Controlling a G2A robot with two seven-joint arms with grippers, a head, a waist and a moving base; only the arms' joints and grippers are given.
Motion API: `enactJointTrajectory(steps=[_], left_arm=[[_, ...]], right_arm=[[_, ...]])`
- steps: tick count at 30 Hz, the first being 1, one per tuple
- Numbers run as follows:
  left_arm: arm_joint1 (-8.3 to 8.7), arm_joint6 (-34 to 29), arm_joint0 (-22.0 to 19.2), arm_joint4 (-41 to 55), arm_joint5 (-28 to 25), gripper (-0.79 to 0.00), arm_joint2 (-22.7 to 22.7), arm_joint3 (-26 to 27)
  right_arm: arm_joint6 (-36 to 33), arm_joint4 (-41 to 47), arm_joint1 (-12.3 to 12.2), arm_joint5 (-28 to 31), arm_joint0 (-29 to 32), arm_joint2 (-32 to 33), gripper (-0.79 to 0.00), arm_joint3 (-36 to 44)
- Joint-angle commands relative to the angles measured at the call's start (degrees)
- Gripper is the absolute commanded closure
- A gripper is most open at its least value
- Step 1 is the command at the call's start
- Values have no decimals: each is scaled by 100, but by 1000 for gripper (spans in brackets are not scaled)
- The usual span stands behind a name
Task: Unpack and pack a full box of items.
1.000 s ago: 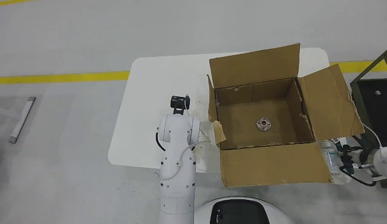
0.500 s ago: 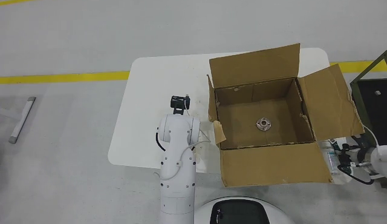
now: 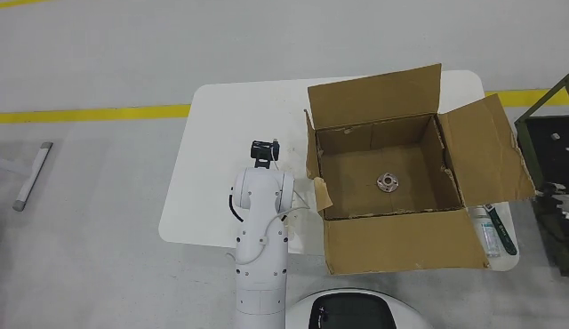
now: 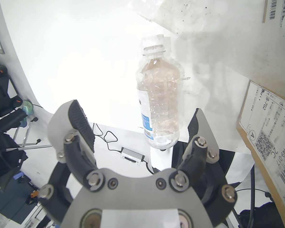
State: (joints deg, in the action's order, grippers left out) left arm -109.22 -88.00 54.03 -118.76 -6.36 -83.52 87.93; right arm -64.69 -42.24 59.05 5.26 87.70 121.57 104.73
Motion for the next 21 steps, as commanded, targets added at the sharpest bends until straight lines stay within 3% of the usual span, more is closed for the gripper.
enactJointTrajectory(steps=[1,6,12,17,21], left_arm=[[0,0,0,0,0,-785,0,0],[0,0,0,0,0,-785,0,0],[0,0,0,0,0,-785,0,0],[0,0,0,0,0,-785,0,0],[0,0,0,0,0,-785,0,0]], right_arm=[[415,634,21,-11,65,390,0,-23],[1351,2364,126,-200,148,938,0,204],[1801,3846,188,-27,71,859,0,839],[1511,3615,112,243,-127,288,0,1531],[998,2712,14,306,-370,-481,0,1976]])
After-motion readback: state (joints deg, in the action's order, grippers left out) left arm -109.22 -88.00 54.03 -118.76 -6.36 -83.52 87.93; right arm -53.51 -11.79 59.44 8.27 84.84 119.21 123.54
